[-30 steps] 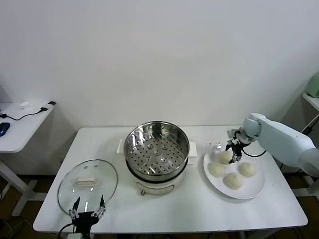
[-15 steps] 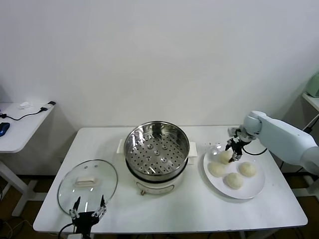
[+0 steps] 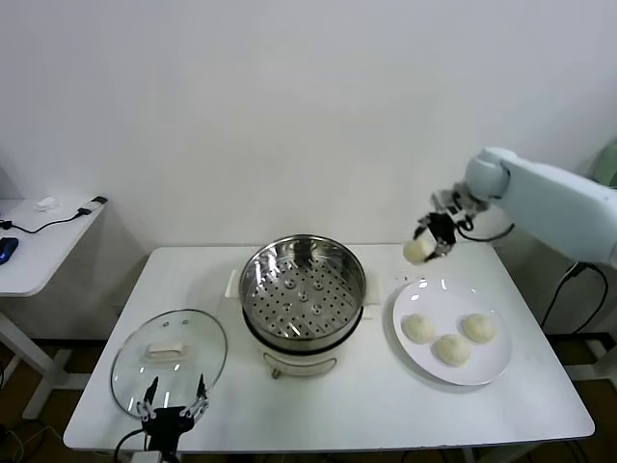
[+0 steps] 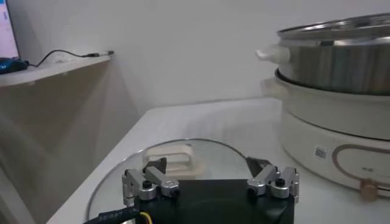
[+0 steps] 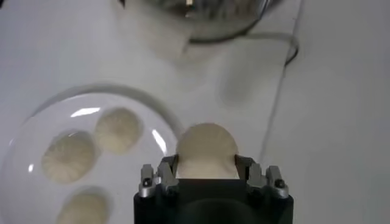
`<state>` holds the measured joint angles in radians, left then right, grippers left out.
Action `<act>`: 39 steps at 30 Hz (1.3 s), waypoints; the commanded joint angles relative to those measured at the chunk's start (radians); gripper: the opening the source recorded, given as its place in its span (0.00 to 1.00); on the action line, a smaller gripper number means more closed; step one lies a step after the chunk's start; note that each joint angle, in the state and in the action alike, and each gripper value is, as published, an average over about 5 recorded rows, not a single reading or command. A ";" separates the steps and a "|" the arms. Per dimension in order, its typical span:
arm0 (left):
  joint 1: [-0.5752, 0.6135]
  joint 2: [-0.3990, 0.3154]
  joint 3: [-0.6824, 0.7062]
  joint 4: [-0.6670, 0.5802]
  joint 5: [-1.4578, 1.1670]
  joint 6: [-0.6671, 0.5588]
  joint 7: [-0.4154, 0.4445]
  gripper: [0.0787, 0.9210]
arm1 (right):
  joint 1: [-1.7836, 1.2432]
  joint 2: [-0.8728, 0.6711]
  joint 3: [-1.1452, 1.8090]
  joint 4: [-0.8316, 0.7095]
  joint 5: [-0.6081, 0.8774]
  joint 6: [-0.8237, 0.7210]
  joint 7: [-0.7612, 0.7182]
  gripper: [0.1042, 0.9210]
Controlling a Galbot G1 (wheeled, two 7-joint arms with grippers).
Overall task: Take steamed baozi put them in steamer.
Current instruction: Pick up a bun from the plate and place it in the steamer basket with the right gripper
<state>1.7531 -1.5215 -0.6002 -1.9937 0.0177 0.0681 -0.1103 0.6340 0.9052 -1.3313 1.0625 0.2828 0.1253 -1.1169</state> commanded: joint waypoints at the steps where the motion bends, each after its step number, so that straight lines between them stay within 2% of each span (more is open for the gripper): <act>1: 0.007 0.007 -0.003 -0.010 -0.001 0.001 0.000 0.88 | 0.289 0.180 -0.125 0.389 0.136 0.215 0.004 0.65; 7: 0.020 0.017 -0.015 -0.017 -0.007 -0.002 -0.002 0.88 | 0.162 0.353 -0.107 0.227 -0.033 0.464 0.021 0.65; 11: 0.024 0.018 -0.020 -0.017 -0.007 -0.005 -0.003 0.88 | 0.074 0.415 -0.091 0.087 -0.158 0.541 0.019 0.65; 21: 0.017 0.009 -0.025 -0.008 -0.007 -0.006 -0.003 0.88 | -0.084 0.473 -0.057 -0.193 -0.290 0.614 0.054 0.65; 28: 0.010 0.007 -0.027 0.001 -0.007 -0.006 -0.003 0.88 | -0.142 0.547 -0.027 -0.372 -0.322 0.665 0.083 0.65; 39: 0.008 0.009 -0.031 0.009 -0.013 -0.011 -0.005 0.88 | -0.189 0.644 -0.009 -0.523 -0.326 0.694 0.114 0.65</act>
<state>1.7610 -1.5134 -0.6303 -1.9861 0.0063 0.0581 -0.1147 0.5088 1.4424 -1.3575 0.7341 -0.0051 0.7639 -1.0288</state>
